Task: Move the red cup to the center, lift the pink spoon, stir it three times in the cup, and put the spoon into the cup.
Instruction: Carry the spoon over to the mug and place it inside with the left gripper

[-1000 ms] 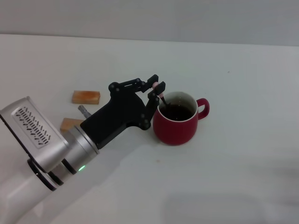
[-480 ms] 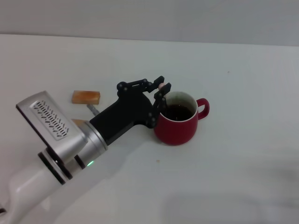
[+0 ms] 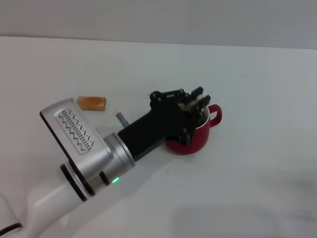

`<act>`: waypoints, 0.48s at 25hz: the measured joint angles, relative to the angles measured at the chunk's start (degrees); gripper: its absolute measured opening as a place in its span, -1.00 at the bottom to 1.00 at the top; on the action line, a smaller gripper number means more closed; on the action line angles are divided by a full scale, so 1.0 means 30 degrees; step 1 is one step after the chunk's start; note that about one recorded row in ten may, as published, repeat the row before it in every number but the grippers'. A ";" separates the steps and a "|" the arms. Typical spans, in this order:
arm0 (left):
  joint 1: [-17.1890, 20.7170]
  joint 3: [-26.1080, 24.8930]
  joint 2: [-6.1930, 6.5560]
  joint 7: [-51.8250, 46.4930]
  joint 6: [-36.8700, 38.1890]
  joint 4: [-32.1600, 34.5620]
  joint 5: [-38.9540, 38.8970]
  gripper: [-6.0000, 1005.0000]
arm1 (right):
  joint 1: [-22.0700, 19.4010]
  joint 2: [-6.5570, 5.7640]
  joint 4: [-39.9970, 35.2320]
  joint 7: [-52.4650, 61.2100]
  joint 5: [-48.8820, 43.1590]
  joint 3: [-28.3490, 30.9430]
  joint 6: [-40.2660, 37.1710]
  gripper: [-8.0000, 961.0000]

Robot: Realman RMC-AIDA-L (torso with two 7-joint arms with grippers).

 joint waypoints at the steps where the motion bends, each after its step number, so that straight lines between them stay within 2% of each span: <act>1: 0.0096 0.0101 0.0016 0.0000 0.0041 -0.0105 0.0002 -0.71 | -0.0001 0.0000 0.0027 0.0000 0.0000 0.0000 0.0000 -0.98; 10: 0.1885 0.0052 0.0180 0.1148 0.0332 -0.0509 0.0055 -0.71 | 0.0039 0.0000 0.0142 0.0000 -0.0001 0.0001 0.0002 -0.98; 12: 0.1957 -0.0087 0.0186 0.1208 0.0335 -0.0457 0.0053 -0.71 | 0.0055 0.0000 0.0142 0.0001 -0.0001 -0.0008 0.0004 -0.98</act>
